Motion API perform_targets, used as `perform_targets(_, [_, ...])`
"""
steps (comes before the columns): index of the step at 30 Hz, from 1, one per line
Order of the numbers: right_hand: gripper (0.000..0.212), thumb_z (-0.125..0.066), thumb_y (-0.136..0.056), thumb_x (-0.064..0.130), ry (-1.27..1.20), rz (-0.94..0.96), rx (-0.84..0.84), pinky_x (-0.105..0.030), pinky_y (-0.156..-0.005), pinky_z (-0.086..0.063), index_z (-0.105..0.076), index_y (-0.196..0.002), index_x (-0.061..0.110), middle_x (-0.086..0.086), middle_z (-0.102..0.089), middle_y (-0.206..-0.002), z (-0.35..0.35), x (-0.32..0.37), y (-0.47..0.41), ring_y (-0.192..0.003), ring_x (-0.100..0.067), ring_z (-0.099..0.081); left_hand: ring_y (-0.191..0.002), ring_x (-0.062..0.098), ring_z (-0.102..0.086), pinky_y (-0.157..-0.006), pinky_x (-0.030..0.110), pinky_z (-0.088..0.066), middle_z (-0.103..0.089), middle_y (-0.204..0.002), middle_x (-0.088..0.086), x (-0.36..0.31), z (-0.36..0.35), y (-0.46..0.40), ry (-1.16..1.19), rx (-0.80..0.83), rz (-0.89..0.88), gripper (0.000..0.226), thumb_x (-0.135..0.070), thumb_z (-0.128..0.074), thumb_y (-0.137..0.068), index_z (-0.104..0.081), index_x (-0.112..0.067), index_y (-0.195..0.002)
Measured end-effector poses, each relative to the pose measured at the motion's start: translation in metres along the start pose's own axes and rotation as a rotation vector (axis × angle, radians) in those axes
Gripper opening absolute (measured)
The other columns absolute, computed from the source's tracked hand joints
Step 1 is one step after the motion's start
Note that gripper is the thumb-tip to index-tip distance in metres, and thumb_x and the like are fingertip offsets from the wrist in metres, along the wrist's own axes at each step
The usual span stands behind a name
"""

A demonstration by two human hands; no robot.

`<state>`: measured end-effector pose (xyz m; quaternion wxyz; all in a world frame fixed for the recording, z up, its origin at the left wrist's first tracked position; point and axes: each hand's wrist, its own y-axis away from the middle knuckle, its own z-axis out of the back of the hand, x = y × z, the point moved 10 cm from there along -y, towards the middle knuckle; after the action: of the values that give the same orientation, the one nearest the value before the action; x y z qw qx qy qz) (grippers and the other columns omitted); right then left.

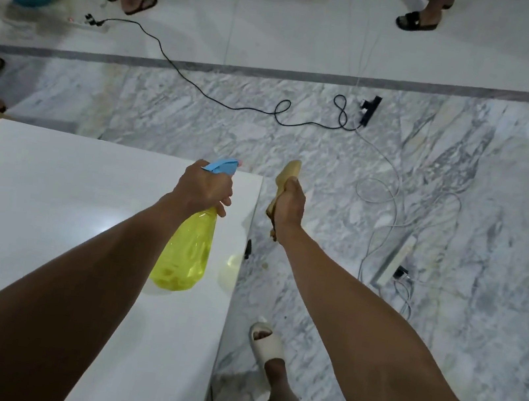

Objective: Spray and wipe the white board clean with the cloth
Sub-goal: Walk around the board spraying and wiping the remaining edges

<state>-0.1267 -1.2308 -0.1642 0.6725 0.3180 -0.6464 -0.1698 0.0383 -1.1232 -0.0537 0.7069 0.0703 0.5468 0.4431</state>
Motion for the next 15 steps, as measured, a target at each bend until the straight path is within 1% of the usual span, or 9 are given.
perform_targets(2, [0.047,-0.029,-0.106,0.036,0.172,0.213,-0.025,-0.030,-0.095,-0.038,-0.040,-0.149,0.019,-0.009,-0.052,-0.141,-0.017,0.018,0.003,-0.123,-0.025,-0.051,-0.072,0.036,-0.070,-0.061,0.040,-0.061,-0.069,-0.081,0.019,0.002,0.008,-0.009,-0.007,-0.015,0.012,0.042,-0.008,-0.061,-0.089,-0.071,-0.011,-0.130])
perform_targets(4, [0.048,-0.027,-0.107,0.032,0.417,0.418,0.044,-0.033,-0.106,-0.034,-0.031,-0.153,0.018,-0.008,-0.038,-0.155,-0.047,0.026,0.001,-0.136,-0.024,-0.040,-0.071,0.038,-0.071,-0.065,0.043,-0.061,-0.071,-0.078,0.018,0.006,0.015,-0.016,-0.026,-0.027,0.031,0.051,-0.017,-0.063,-0.078,-0.070,-0.006,-0.127])
perform_targets(6, [0.050,-0.024,-0.108,0.029,0.778,0.503,0.184,-0.042,-0.121,-0.018,-0.028,-0.154,0.011,-0.014,-0.021,-0.162,-0.084,0.003,-0.009,-0.149,-0.026,-0.018,-0.068,0.037,-0.072,-0.064,0.043,-0.062,-0.072,-0.075,0.017,0.009,0.019,-0.022,-0.050,-0.035,0.033,0.054,-0.021,-0.061,-0.073,-0.072,-0.004,-0.123])
perform_targets(7, [0.050,-0.022,-0.107,0.029,0.856,0.531,0.213,-0.042,-0.123,-0.010,-0.030,-0.153,0.010,-0.016,-0.018,-0.163,-0.093,-0.007,-0.013,-0.151,-0.026,-0.011,-0.065,0.036,-0.072,-0.064,0.043,-0.062,-0.073,-0.074,0.016,0.012,0.020,-0.025,-0.058,-0.039,0.037,0.051,-0.023,-0.062,-0.072,-0.073,-0.005,-0.120])
perform_targets(9, [0.054,-0.020,-0.104,0.033,0.788,0.601,0.101,-0.041,-0.123,-0.016,-0.038,-0.150,0.012,-0.015,-0.025,-0.160,-0.090,-0.006,-0.014,-0.150,-0.026,-0.016,-0.060,0.033,-0.072,-0.060,0.039,-0.061,-0.074,-0.075,0.017,0.015,0.021,-0.029,-0.072,-0.043,0.037,0.031,-0.020,-0.066,-0.079,-0.075,-0.014,-0.108])
perform_targets(10, [0.054,-0.023,-0.103,0.035,0.728,0.602,0.013,-0.040,-0.121,-0.021,-0.036,-0.151,0.014,-0.014,-0.025,-0.160,-0.083,-0.003,-0.015,-0.149,-0.027,-0.019,-0.059,0.032,-0.072,-0.058,0.037,-0.060,-0.074,-0.077,0.018,0.016,0.020,-0.031,-0.080,-0.041,0.030,0.019,-0.016,-0.066,-0.086,-0.075,-0.019,-0.102])
perform_targets(11, [0.056,-0.030,-0.103,0.036,0.690,0.576,-0.034,-0.040,-0.121,-0.020,-0.029,-0.153,0.013,-0.015,-0.019,-0.162,-0.080,-0.004,-0.019,-0.150,-0.027,-0.016,-0.060,0.033,-0.072,-0.058,0.036,-0.060,-0.075,-0.078,0.018,0.016,0.020,-0.033,-0.086,-0.039,0.024,0.018,-0.014,-0.064,-0.090,-0.075,-0.023,-0.101])
perform_targets(13, [0.068,-0.042,-0.102,0.035,0.689,0.541,-0.039,-0.042,-0.124,-0.013,-0.017,-0.154,0.000,-0.023,-0.010,-0.162,-0.087,-0.009,-0.022,-0.151,-0.032,-0.009,-0.065,0.036,-0.075,-0.062,0.040,-0.063,-0.076,-0.078,0.017,0.015,0.018,-0.035,-0.106,-0.028,0.024,0.029,-0.017,-0.062,-0.084,-0.077,-0.022,-0.109])
perform_targets(15, [0.064,-0.041,-0.103,0.031,0.649,0.554,-0.047,-0.049,-0.121,-0.020,-0.024,-0.149,-0.010,-0.030,-0.018,-0.158,-0.093,-0.011,-0.025,-0.149,-0.039,-0.015,-0.070,0.040,-0.077,-0.068,0.046,-0.065,-0.077,-0.079,0.016,0.015,0.013,-0.036,-0.127,-0.008,0.030,0.048,-0.024,-0.059,-0.073,-0.076,-0.015,-0.117])
